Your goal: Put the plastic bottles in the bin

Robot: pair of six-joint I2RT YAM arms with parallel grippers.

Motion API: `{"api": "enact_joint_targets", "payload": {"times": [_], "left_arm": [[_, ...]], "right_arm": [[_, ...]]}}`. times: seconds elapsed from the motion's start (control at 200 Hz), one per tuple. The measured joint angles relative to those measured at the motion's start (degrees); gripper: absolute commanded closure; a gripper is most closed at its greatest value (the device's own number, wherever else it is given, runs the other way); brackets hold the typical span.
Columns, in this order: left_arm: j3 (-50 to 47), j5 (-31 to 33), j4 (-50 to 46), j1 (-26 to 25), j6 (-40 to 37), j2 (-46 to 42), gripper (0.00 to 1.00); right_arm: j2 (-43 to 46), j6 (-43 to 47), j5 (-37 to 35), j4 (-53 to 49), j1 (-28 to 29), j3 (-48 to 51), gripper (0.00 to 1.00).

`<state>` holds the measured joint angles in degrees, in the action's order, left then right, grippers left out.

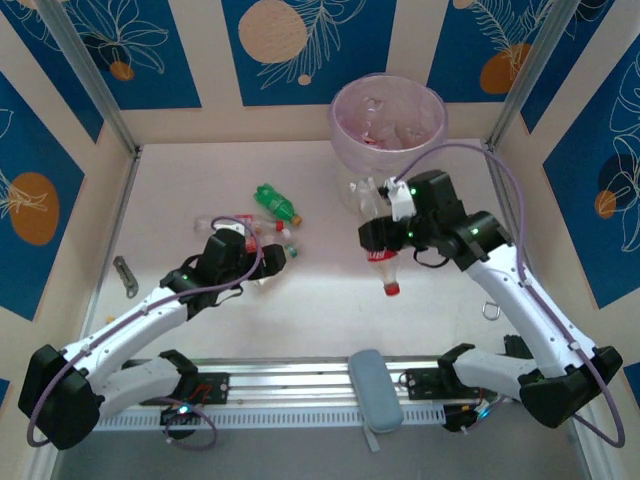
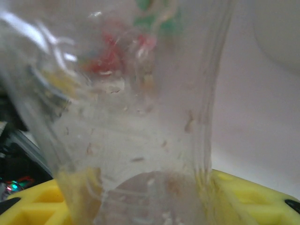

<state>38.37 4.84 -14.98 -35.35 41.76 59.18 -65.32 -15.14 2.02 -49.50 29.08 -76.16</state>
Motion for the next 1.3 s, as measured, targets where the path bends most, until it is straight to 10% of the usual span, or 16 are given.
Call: {"api": "enact_joint_targets", "payload": {"times": [0.9,1.301], "left_arm": [[4.3,3.8,-13.1,0.0,-7.8,1.5,0.0],[4.3,4.3,-13.9,0.0,-7.8,-0.1,0.0]], "right_arm": [[-47.8,2.2,-13.5,11.2,-20.5,-65.7,0.58],[-58.9,2.2,-13.9,5.4,-21.7,-67.0,0.58]]}}
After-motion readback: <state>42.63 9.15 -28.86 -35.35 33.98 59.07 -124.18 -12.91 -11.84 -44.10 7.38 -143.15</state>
